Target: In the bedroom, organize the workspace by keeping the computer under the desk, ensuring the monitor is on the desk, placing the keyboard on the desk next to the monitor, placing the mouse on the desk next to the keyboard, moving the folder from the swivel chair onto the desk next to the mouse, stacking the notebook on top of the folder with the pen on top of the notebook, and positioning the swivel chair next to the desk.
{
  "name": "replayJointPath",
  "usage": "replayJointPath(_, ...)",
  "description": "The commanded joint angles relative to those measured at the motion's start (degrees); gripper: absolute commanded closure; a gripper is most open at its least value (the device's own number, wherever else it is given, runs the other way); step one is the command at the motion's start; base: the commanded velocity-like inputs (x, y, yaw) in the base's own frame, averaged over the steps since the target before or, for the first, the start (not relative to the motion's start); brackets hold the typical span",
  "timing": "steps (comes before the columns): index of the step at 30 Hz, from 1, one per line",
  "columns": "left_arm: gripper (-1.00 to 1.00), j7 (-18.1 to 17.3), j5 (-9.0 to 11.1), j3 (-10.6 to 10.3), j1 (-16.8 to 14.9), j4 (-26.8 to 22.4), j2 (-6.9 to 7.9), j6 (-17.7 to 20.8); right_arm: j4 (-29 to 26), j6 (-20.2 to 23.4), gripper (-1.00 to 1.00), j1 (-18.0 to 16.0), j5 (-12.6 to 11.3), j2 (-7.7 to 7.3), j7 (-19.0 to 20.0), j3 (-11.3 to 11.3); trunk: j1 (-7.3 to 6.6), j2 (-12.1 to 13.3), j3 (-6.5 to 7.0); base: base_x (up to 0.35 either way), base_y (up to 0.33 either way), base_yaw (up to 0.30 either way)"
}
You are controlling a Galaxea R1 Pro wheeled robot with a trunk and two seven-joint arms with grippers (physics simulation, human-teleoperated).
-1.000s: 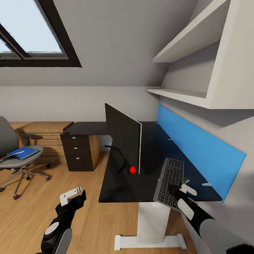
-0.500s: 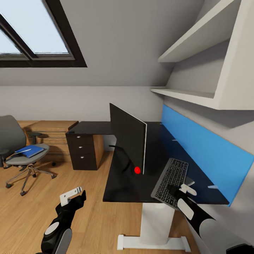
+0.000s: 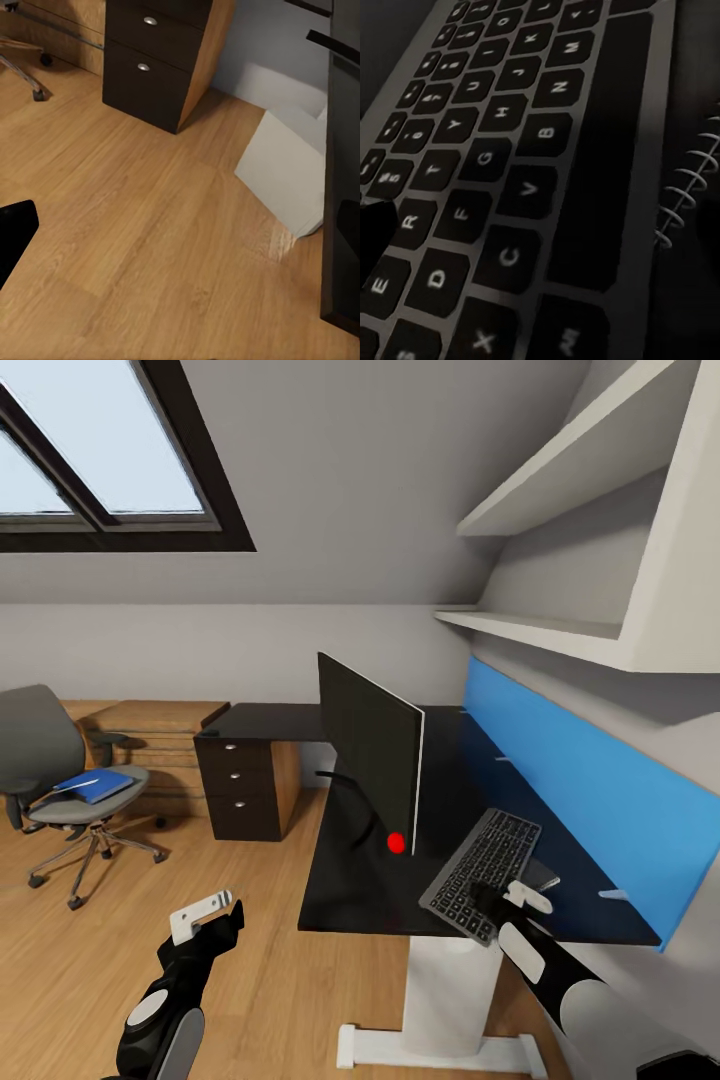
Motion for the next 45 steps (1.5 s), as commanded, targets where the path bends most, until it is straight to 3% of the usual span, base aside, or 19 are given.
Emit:
replayJointPath(1,-1.0,0.45,0.5,-0.1,-0.04,-0.08,0.01,0.16,-0.02,-0.15,-1.0,-0.02,-1.02,-0.04,-0.25,0.47,0.0,-0.04,-0.07,0.0,0.0,0.011)
replayJointPath(45,-1.0,0.44,0.4,-0.51,-0.04,0.44,-0.07,0.23,-1.25,-0.18,-1.0,-0.02,-1.02,0.04,-0.25,0.53,0.0,-0.04,-0.07,0.0,0.0,0.057)
